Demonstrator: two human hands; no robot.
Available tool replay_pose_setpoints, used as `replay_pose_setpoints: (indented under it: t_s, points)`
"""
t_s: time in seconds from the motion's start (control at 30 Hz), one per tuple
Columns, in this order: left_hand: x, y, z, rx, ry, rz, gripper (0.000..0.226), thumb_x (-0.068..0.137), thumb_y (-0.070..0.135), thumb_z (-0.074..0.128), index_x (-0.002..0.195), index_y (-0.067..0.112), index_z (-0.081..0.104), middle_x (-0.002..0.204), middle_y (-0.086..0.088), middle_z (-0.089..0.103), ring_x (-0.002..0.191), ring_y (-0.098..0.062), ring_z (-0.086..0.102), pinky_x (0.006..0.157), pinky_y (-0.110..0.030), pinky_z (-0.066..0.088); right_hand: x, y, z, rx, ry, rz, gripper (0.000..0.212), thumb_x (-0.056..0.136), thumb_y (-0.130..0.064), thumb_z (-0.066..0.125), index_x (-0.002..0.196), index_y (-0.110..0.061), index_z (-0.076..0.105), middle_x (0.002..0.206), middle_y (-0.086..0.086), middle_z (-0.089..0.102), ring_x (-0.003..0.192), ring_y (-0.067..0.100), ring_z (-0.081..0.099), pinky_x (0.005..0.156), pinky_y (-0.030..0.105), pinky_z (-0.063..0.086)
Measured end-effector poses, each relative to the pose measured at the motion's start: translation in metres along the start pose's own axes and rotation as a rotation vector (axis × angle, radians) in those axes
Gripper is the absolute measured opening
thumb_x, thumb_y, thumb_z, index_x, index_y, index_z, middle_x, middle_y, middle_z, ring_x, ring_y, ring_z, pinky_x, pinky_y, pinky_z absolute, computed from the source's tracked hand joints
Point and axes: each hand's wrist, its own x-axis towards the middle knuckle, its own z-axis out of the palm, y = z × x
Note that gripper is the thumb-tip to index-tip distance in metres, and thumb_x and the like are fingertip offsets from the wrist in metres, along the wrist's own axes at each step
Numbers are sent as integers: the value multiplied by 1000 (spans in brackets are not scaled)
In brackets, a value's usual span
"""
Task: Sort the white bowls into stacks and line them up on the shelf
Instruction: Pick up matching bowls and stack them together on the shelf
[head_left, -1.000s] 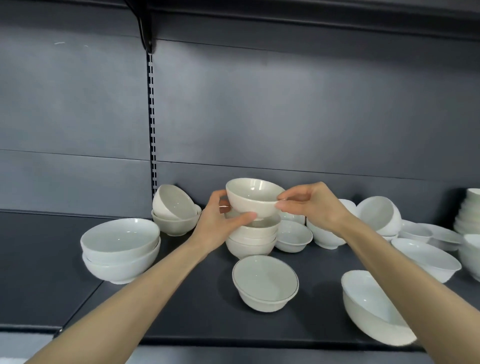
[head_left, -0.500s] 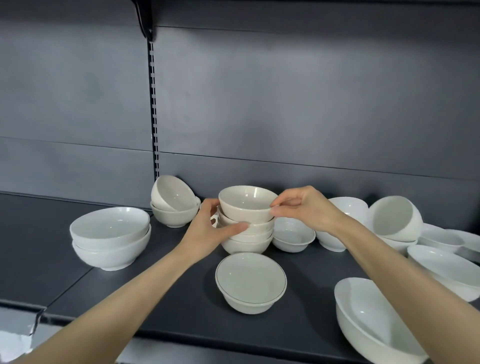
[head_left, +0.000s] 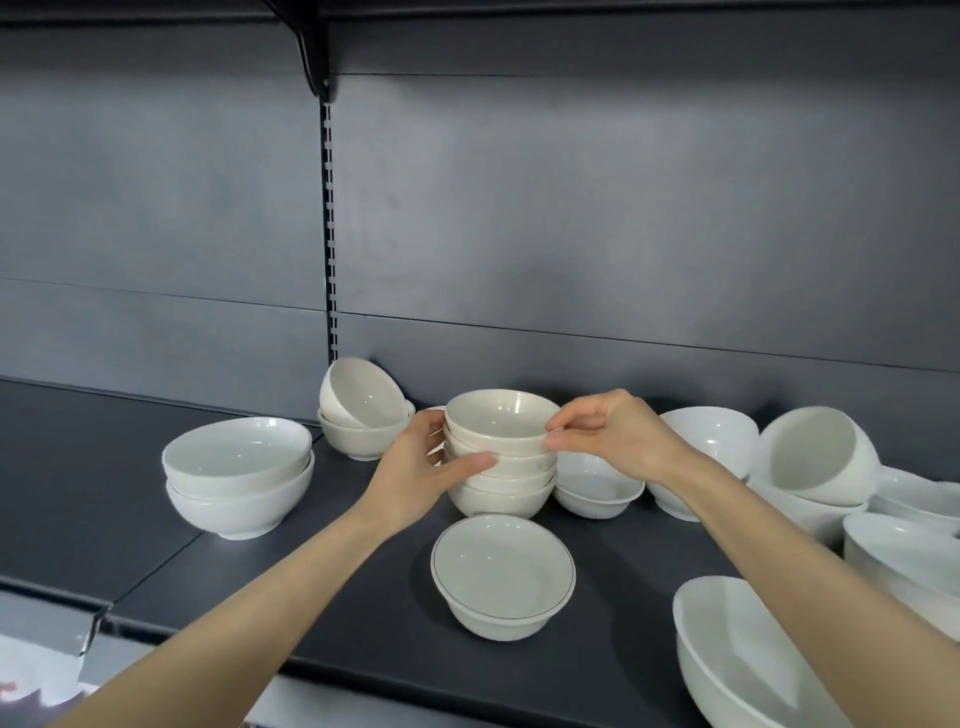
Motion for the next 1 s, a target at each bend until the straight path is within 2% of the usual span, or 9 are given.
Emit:
replay_pose_setpoints:
  t_s: [0.17,0.37,0.57,0.63,0.73,0.8,0.87,0.93,1.0]
  points:
    - [0,2,0,-16,-7,2,67,46,50,81,104,34,50,113,15,62,109,-1,60,91,-23,50,2,-2,-1,-34,1,0,13,77,-23,79,88,-18,75,92,-8,75,89,-1,67,83,12,43]
    - [0,-1,-1,-24,-26,7,65,54,43,90,105,35,51,117,11,61,114,-6,58,94,-24,49,3,-3,1,-59,7,2,18,75,-26,81,90,-17,75,95,-6,74,91,2,66,83,12,44]
    - [-4,-2,-3,-49,-55,-10,67,49,47,82,108,36,52,118,13,62,112,-1,58,92,-21,49,3,-4,0,-93,1,-4,25,73,-32,81,94,-21,74,102,-10,70,105,8,61,101,33,46]
    - [-5,-1,-3,-27,-69,-15,64,54,40,86,107,41,50,117,19,60,111,5,56,89,-16,46,2,-4,1,-102,3,3,36,71,-34,82,104,-24,70,109,-9,67,111,8,58,103,36,44]
    - [-5,-2,-6,12,-76,-37,62,67,24,87,105,46,44,115,28,52,111,10,49,88,-16,41,1,-1,2,-98,3,79,67,66,-38,84,126,-27,56,121,-1,61,115,15,57,106,39,42]
    - [-5,-6,-11,32,-82,-82,78,58,38,89,121,41,44,124,23,51,119,1,48,97,-26,44,1,2,6,-78,-19,127,91,60,-43,86,139,-24,43,129,0,55,117,20,57,106,41,42]
    - [-6,-7,-15,76,-101,-135,107,49,52,86,140,25,38,135,12,48,123,-9,48,101,-32,45,2,4,11,-51,-43,147,108,56,-45,87,146,-18,32,133,-5,48,123,18,52,107,41,41]
    - [-7,-8,-17,56,-126,-171,102,59,44,88,142,19,35,135,6,48,117,-10,53,93,-25,47,2,6,17,-34,-49,161,117,54,-47,87,149,-16,26,132,-10,43,128,13,46,107,40,42]
    - [-8,-7,-17,38,-154,-192,89,66,34,87,139,22,38,131,5,51,111,-7,58,86,-21,49,2,7,20,6,-67,187,112,60,-40,87,149,-16,23,131,-9,44,126,12,47,104,38,46]
